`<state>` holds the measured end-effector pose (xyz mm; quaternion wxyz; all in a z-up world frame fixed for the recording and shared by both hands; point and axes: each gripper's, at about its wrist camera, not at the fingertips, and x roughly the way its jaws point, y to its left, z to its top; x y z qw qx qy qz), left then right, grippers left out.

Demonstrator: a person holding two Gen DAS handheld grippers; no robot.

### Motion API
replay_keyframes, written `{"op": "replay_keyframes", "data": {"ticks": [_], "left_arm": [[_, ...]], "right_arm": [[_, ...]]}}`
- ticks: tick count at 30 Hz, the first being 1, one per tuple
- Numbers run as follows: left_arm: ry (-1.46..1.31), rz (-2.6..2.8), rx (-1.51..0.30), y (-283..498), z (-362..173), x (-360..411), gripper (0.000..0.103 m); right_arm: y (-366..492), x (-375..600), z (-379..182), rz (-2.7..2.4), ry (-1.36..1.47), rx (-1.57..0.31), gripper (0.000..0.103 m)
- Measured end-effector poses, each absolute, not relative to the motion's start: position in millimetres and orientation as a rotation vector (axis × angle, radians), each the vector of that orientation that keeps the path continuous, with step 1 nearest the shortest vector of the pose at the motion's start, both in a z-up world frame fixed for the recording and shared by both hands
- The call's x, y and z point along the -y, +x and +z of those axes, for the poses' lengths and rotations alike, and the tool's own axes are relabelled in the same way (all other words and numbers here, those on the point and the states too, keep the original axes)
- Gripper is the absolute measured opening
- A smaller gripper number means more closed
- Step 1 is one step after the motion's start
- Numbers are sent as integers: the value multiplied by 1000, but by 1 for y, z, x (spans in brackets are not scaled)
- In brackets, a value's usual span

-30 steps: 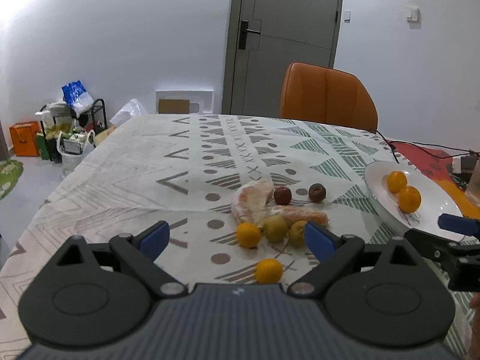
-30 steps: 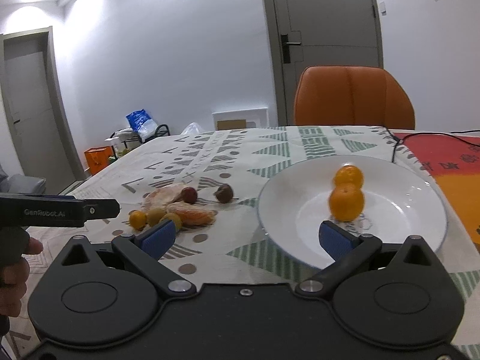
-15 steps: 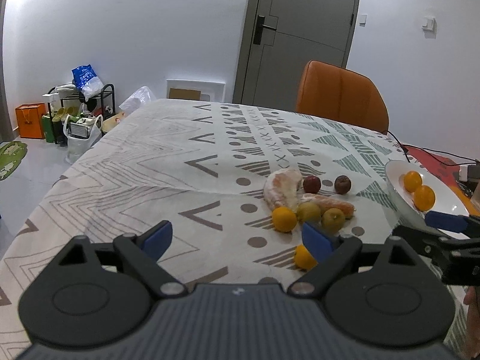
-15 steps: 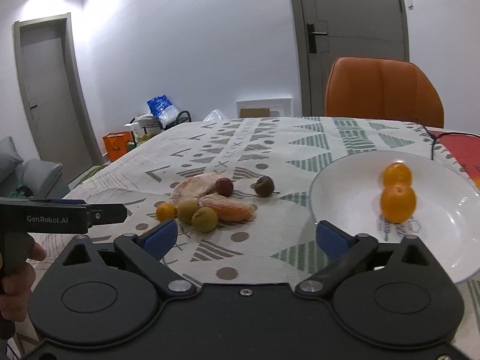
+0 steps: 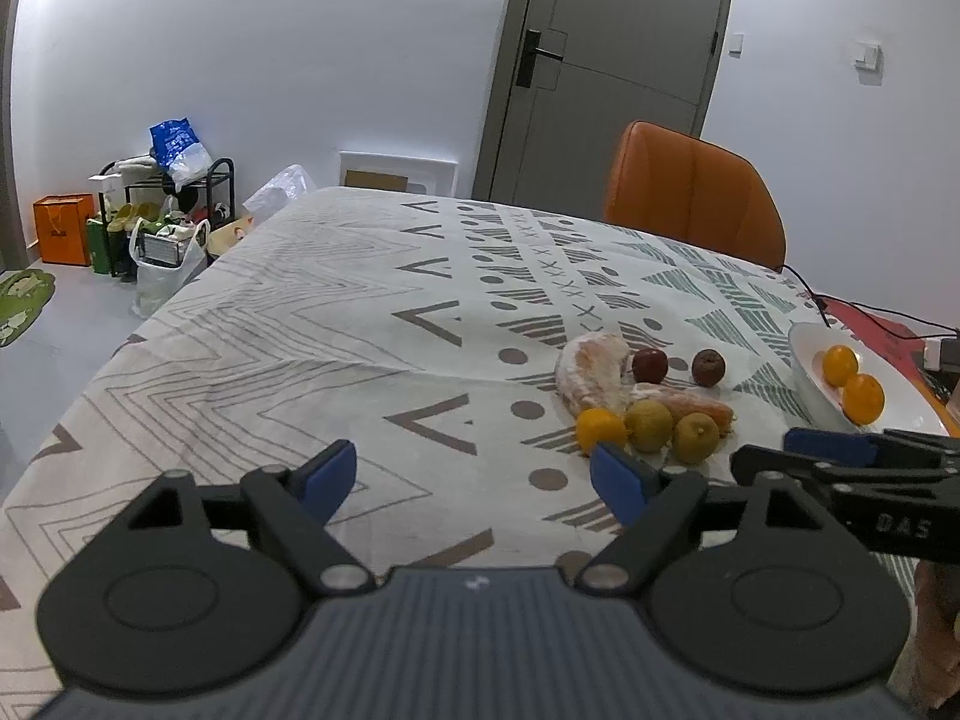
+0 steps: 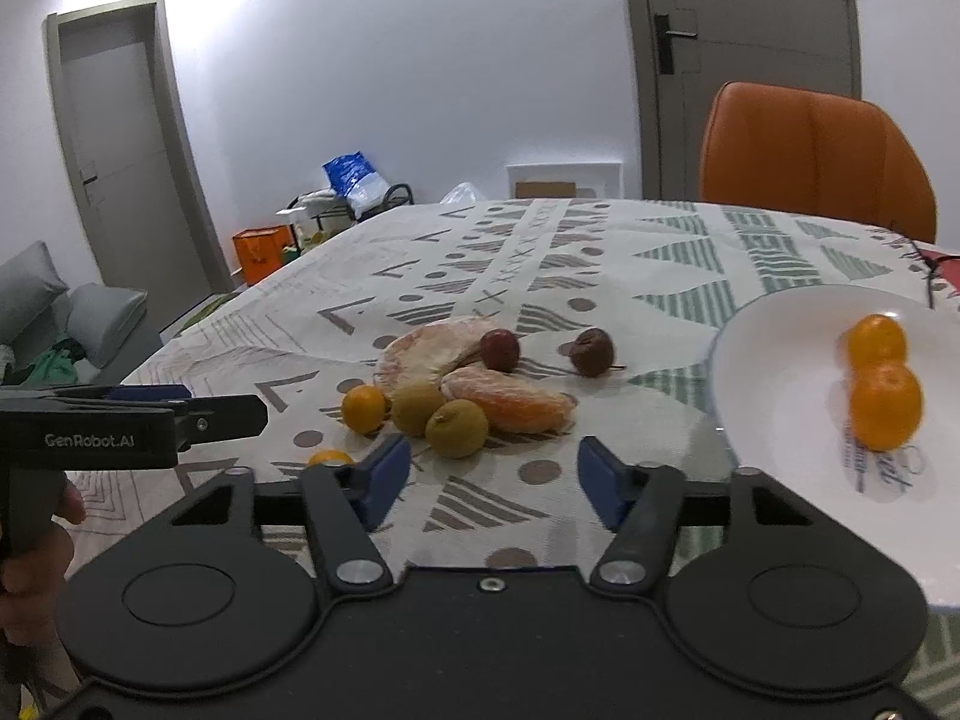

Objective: Organize fruits
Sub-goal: 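Grasp a yellow-green fruit with the right tool while the left tool grasps a mandarin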

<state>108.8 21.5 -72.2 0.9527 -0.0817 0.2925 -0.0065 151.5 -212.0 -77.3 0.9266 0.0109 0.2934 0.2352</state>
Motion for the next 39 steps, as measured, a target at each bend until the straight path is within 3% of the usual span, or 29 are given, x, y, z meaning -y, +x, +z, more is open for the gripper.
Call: {"op": "replay_keyframes", "data": {"ticks": [8, 13, 16, 39], "left_arm": [[-172, -11, -596, 111, -73, -28, 80], [-181, -13, -593, 111, -72, -30, 80], [-182, -13, -598, 113, -74, -30, 80], [-167, -96, -580, 110, -65, 3, 79]], "right_arm": [[166, 197, -82, 511, 16, -628, 45], [173, 190, -85, 525, 5, -638, 44], [175, 190, -88, 529, 6, -643, 26], [149, 223, -67, 489, 25, -587, 25]]}}
